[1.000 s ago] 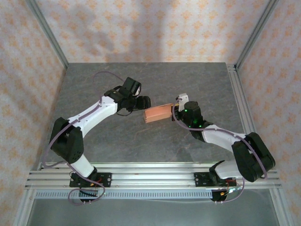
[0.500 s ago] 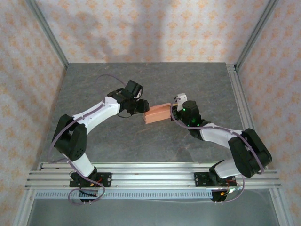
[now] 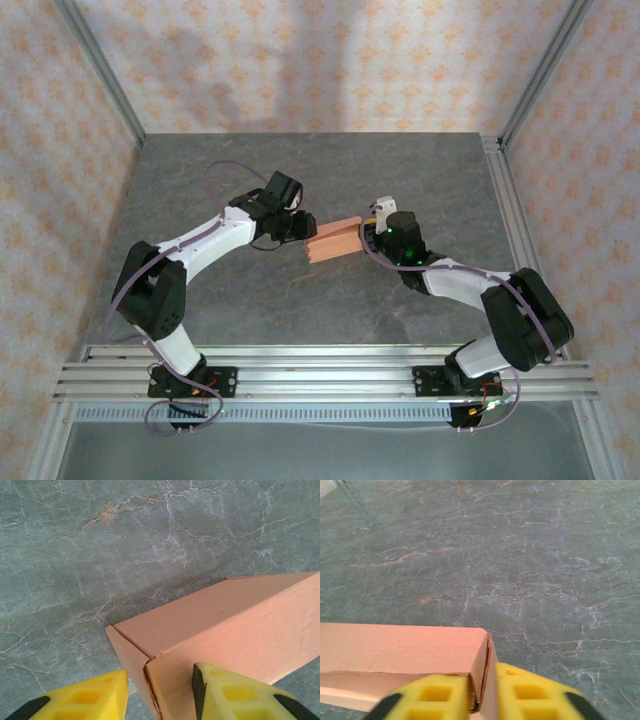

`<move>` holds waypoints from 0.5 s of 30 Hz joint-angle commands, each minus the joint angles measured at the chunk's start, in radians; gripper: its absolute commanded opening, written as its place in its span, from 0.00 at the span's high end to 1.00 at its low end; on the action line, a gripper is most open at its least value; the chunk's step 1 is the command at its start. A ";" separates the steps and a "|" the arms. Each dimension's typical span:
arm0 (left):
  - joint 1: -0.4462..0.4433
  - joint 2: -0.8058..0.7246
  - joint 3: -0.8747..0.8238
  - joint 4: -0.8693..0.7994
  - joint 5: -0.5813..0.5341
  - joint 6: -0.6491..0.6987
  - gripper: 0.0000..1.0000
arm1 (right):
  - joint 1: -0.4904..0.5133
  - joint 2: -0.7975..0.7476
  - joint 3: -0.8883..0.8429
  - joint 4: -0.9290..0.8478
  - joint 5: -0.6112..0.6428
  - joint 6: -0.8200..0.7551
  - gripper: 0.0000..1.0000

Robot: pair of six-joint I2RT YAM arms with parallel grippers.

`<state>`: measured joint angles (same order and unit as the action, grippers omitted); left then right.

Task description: Fold the paper box

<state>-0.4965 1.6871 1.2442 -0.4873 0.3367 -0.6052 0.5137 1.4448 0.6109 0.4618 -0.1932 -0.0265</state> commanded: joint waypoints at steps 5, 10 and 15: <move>0.004 0.044 -0.028 -0.030 -0.014 -0.001 0.61 | 0.005 -0.057 -0.017 0.063 -0.043 0.028 0.44; 0.003 0.048 -0.025 -0.033 -0.015 0.004 0.62 | 0.000 -0.105 -0.027 0.100 -0.081 0.046 0.27; 0.004 0.051 -0.031 -0.031 -0.013 0.002 0.66 | -0.019 -0.073 0.089 -0.045 -0.028 0.218 0.28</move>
<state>-0.4965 1.6920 1.2423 -0.4744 0.3401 -0.6052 0.5068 1.3567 0.6216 0.4881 -0.2451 0.0822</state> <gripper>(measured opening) 0.345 0.725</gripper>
